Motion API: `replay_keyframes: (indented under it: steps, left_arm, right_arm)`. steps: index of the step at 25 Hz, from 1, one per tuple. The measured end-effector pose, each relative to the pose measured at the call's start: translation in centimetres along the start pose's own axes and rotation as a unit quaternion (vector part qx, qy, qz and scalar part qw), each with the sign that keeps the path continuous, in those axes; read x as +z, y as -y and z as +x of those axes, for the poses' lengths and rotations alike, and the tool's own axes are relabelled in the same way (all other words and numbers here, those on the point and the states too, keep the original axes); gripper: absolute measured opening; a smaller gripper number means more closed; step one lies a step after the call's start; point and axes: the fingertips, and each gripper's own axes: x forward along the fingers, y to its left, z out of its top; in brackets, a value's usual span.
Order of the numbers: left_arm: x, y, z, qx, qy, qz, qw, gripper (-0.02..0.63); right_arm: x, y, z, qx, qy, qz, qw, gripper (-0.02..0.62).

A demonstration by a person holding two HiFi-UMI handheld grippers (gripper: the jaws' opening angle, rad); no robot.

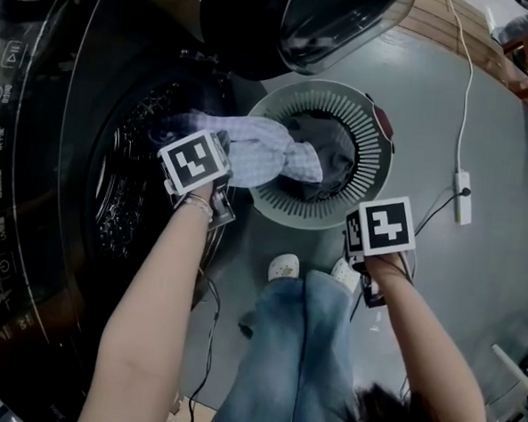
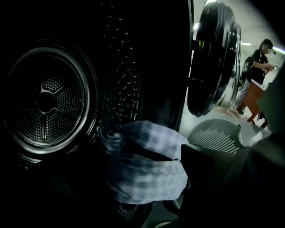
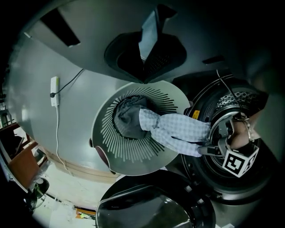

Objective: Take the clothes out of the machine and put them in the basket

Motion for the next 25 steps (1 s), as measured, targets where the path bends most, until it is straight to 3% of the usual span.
replay_keyframes:
  steps: [3, 7, 9, 10, 11, 12, 13, 17, 25]
  left_arm:
    - [-0.4, -0.7, 2.0, 0.016, 0.002, 0.019, 0.9997, 0.494]
    - [-1.5, 0.7, 3.7, -0.038, -0.029, -0.044, 0.9979, 0.488]
    - [-1.2, 0.9, 3.6, -0.041, -0.033, -0.039, 0.9979, 0.410]
    - [-1.0, 0.3, 3.3, -0.014, -0.033, -0.015, 0.9992, 0.375]
    - [-1.0, -0.1, 2.8, 0.014, -0.036, 0.013, 0.9992, 0.297]
    - [-1.3, 0.0, 2.3, 0.027, -0.039, 0.032, 0.9984, 0.104]
    - [-1.7, 0.5, 1.8, 0.026, -0.042, 0.038, 0.9981, 0.018]
    - [-2.9, 1.1, 0.3, 0.000, -0.058, -0.006, 0.9983, 0.014]
    - [-0.9, 1.1, -4.1, -0.007, -0.016, -0.003, 0.9998, 0.012]
  right_arm:
    - [0.1, -0.1, 0.8, 0.005, 0.003, 0.001, 1.000, 0.003]
    - [0.6, 0.2, 1.5, 0.004, 0.011, -0.001, 1.000, 0.003]
    - [0.3, 0.8, 1.7, -0.006, 0.005, 0.000, 1.000, 0.003]
    - [0.3, 1.0, 1.7, -0.008, 0.003, 0.002, 1.000, 0.003]
    - [0.3, 1.0, 1.7, -0.009, 0.002, 0.006, 1.000, 0.003]
    - [0.2, 1.0, 1.6, -0.009, 0.000, 0.010, 1.000, 0.003]
    - [0.1, 0.8, 1.4, -0.007, -0.001, 0.011, 1.000, 0.003]
    - [1.1, -0.3, 0.4, 0.009, 0.019, 0.001, 1.000, 0.003]
    - [0.2, 0.5, -2.5, -0.012, 0.006, -0.003, 1.000, 0.003]
